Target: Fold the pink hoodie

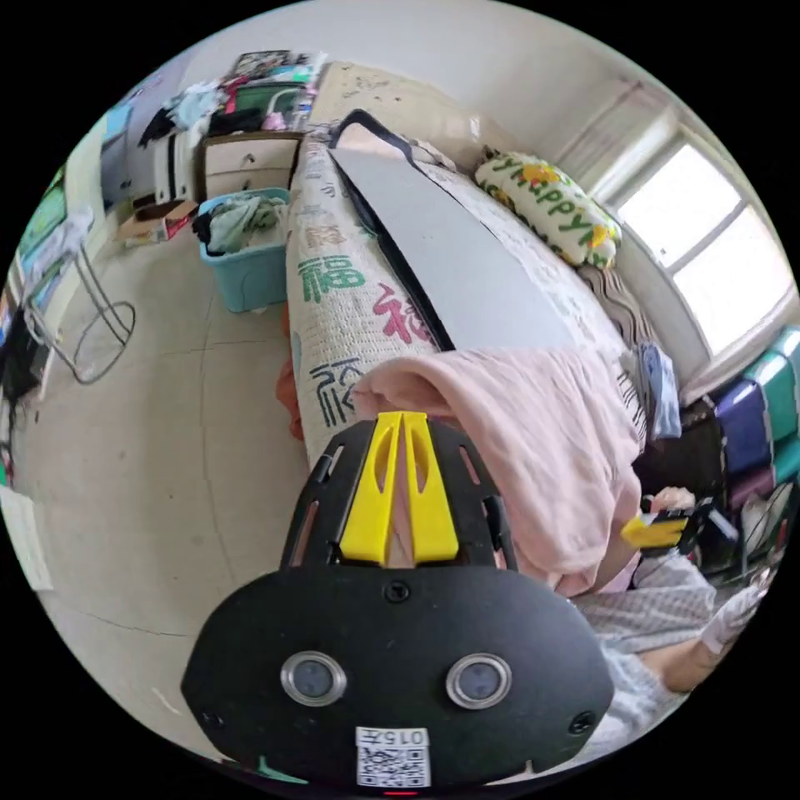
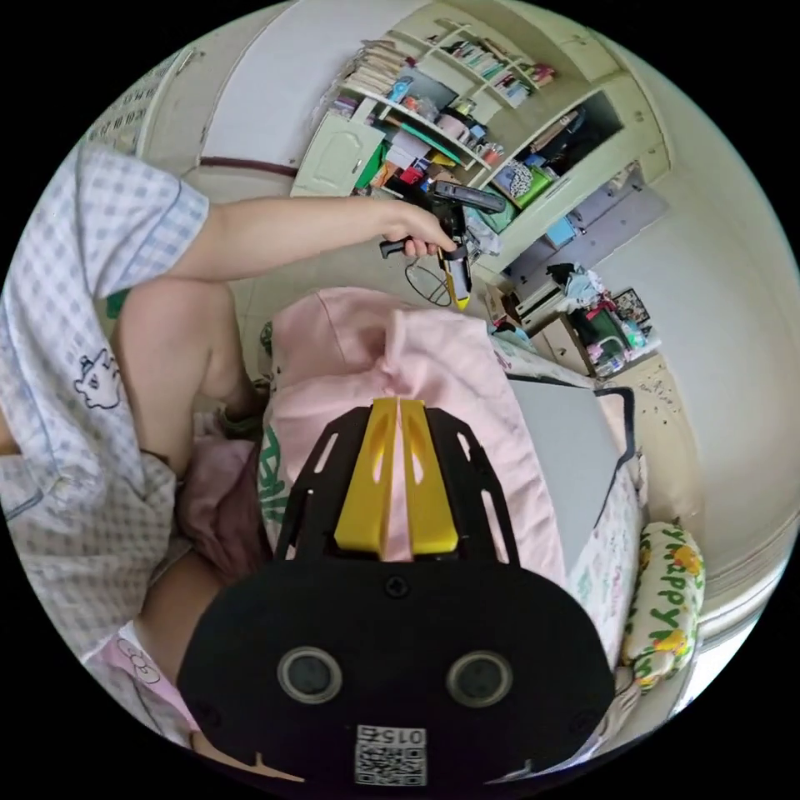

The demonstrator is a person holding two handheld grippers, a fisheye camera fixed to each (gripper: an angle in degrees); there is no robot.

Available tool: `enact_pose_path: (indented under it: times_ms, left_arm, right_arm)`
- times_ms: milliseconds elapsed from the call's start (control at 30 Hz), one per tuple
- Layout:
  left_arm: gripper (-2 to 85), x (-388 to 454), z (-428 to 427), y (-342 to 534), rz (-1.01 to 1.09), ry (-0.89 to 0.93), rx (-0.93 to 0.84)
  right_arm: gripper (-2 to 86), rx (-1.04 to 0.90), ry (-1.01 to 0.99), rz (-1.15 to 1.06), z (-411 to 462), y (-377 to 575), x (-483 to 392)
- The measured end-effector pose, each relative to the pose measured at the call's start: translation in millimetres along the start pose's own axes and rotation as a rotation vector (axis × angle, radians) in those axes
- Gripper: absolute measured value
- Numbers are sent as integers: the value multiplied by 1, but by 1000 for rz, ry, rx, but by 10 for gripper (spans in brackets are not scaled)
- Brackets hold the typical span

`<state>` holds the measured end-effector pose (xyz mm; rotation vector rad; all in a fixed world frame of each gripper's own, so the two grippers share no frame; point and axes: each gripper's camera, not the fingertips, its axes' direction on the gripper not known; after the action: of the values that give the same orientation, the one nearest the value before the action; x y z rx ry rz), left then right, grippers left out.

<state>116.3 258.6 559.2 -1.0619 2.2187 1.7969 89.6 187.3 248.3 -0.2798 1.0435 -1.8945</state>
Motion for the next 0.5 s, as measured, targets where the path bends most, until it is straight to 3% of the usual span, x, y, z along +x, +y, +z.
enact_pose_path:
  times_ms: [100, 200, 267, 367, 433, 500]
  left_arm:
    - [7, 75, -27, 13, 122, -114, 76]
    - [21, 178, -57, 35, 353, -44, 368]
    - [12, 265, -58, 61, 575, 43, 630]
    - [5, 370, -12, 91, 749, 34, 900]
    - [9, 428, 36, 93, 760, -62, 966]
    - [13, 490, 94, 69, 859, -106, 767]
  right_arm:
    - [-7, 163, -121, 234, -53, 70, 45]
    - [-5, 307, -119, 398, -97, 170, 58]
    - [-3, 387, 128, 618, -123, 252, 42]
    - [3, 473, 446, 828, -141, 335, 9]
    - [11, 504, 522, 915, -146, 371, -4]
    - [36, 459, 534, 992, -142, 400, -6]
